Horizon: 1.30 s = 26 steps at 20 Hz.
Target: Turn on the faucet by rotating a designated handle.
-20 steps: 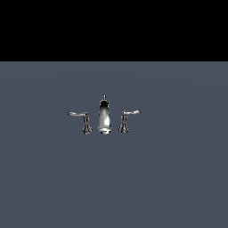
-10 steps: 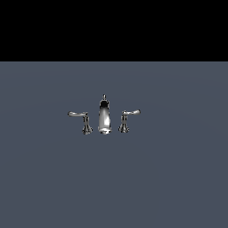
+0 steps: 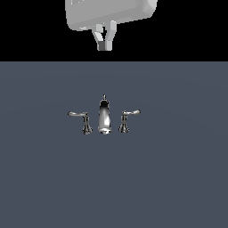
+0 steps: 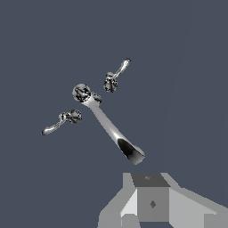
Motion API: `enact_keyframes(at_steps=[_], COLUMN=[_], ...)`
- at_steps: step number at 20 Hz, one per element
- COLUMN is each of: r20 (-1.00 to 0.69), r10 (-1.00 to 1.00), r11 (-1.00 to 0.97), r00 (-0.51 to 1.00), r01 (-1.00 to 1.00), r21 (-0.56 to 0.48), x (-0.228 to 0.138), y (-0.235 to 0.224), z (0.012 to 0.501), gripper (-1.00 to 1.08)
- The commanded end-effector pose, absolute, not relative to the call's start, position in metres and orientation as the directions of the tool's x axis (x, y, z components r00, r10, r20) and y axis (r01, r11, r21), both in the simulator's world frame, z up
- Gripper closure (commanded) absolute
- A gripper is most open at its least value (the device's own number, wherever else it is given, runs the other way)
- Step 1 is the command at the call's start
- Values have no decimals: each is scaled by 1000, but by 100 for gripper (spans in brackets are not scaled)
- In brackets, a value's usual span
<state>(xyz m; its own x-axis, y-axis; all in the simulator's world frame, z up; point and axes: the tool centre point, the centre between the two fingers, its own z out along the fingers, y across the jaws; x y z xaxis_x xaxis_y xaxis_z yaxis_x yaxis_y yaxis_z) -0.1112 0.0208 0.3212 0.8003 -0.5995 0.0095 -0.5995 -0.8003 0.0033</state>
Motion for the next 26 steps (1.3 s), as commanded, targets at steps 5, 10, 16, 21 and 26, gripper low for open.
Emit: enact_keyframes(at_steps=[5,10,16,21,26], r20=[7,6,5,5,5], r10=[-712,-787,-865,-919,-959], r11=[-702,-617,-502,-395,-282], r00=[702,617,502,395,282], r01=[-712,-787,-865,-919,-959], r21=[0,-1,-1,0,1], x=[-73,-46,-13,13,38], y=[15,7,-8,-25,-46], z=[279,248,209,176,143], gripper=[108,108,108,108,108])
